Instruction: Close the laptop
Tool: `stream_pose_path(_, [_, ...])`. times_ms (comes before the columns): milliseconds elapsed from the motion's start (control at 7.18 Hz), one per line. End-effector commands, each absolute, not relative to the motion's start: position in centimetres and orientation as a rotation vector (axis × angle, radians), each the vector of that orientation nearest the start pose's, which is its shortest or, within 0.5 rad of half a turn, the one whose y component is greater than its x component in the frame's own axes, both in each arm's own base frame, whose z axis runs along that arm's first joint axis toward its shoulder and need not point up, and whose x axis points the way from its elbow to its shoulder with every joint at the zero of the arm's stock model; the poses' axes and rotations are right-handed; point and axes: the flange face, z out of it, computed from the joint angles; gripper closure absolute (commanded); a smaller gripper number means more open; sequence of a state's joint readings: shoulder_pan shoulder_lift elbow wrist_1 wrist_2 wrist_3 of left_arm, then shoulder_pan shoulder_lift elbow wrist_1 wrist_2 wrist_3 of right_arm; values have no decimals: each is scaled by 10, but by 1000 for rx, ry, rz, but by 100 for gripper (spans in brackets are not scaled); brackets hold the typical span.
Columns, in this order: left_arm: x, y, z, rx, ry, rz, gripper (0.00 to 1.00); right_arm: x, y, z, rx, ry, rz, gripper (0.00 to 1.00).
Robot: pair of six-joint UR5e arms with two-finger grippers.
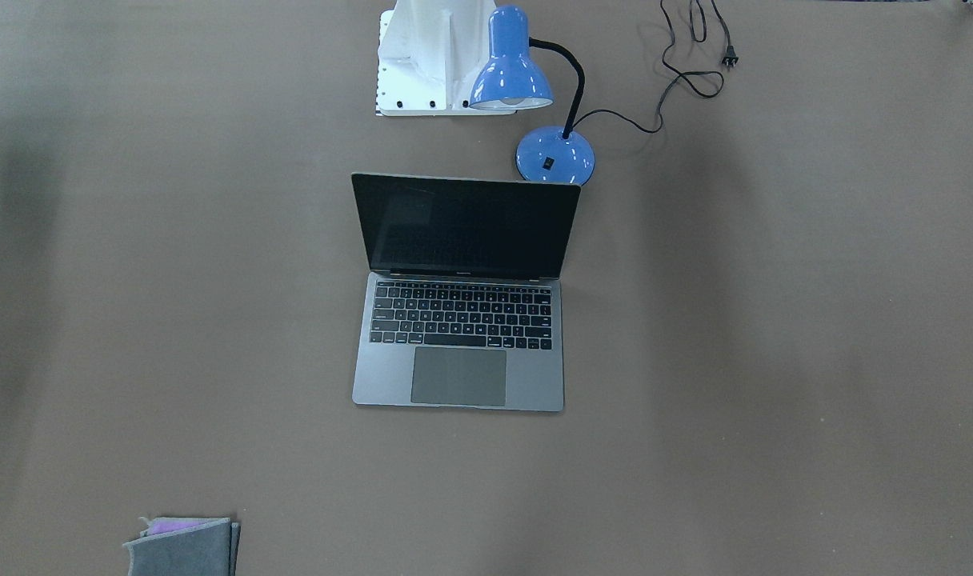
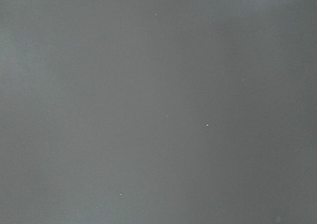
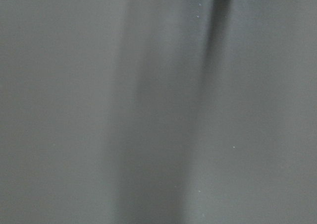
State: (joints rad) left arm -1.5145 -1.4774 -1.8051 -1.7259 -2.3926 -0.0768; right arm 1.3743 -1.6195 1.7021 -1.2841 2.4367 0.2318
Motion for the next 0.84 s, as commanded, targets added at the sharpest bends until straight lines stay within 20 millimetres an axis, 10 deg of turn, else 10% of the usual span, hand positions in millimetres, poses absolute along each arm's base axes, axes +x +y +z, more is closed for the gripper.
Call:
stream_pose_path(0, [25,-466,514,201,952,14,81,-98,-476,511,126,-995,-15,67])
stream_pose_path(139, [58,-467,484,158,984,-20,100,-129,-460,468,93,-1030,19,100])
stream_pose_path(696, [184,-479,358,31,1113,-66,100,-269,-395,309,-23,-1161,127,100])
